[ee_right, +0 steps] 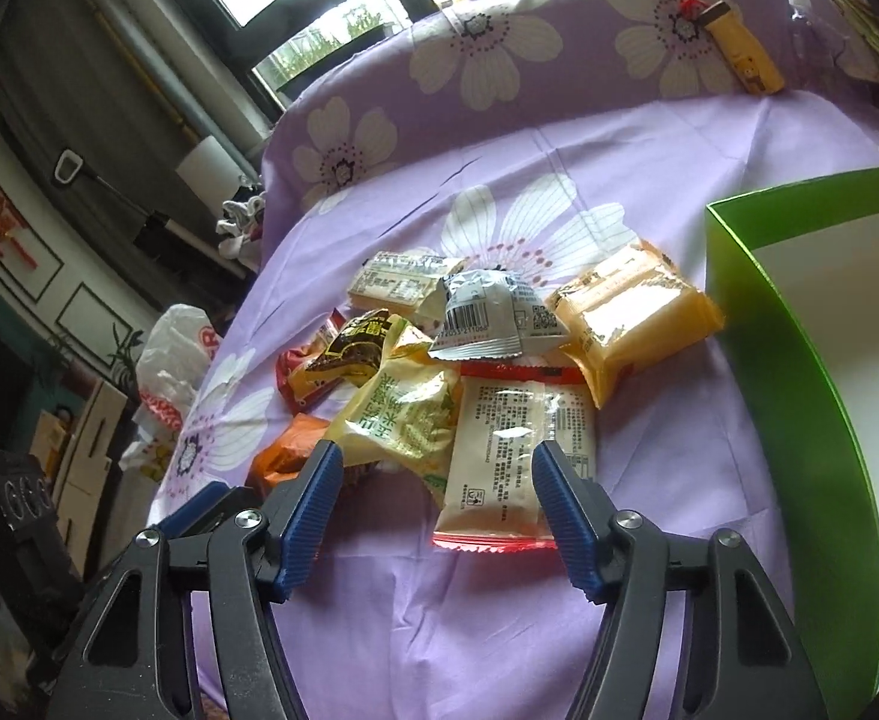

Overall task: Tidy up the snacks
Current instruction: 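Close the right gripper on the orange triangular snack bag, then lift the orange bag with the right gripper and carry it over the green box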

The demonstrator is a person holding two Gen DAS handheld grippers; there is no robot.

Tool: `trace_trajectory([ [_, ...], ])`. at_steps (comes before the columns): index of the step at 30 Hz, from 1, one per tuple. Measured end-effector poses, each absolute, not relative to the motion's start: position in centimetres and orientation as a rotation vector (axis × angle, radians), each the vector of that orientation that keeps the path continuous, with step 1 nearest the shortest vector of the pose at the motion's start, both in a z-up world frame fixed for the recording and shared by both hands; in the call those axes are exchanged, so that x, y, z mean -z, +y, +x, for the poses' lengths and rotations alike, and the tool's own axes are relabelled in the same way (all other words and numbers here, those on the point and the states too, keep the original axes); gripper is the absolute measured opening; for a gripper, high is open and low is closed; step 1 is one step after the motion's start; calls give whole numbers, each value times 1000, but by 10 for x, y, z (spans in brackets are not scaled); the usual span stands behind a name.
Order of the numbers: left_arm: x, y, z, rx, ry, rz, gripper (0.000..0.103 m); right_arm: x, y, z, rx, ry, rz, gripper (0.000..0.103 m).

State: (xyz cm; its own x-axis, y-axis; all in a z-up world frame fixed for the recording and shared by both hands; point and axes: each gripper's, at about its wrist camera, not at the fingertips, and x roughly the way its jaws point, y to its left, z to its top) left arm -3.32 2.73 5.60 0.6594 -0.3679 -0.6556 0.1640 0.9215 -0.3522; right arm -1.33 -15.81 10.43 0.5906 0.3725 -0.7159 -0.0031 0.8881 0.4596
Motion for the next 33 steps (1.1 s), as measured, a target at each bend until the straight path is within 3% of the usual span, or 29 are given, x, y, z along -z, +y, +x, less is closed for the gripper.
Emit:
trace_trajectory([
  [17,-44,43,-8,351,921,-346,53,-88,-97,35,-422,1160,590,68],
  [22,-36,39,-4,386,973,-377,53,-70,-73,47,-398,1214,503,68],
  [27,-34,34,-5,423,996,-392,45,-52,-70,49,-448,1260,544,68],
  [33,-45,27,-16,449,936,-343,37,-54,-75,39,-460,1257,571,55],
])
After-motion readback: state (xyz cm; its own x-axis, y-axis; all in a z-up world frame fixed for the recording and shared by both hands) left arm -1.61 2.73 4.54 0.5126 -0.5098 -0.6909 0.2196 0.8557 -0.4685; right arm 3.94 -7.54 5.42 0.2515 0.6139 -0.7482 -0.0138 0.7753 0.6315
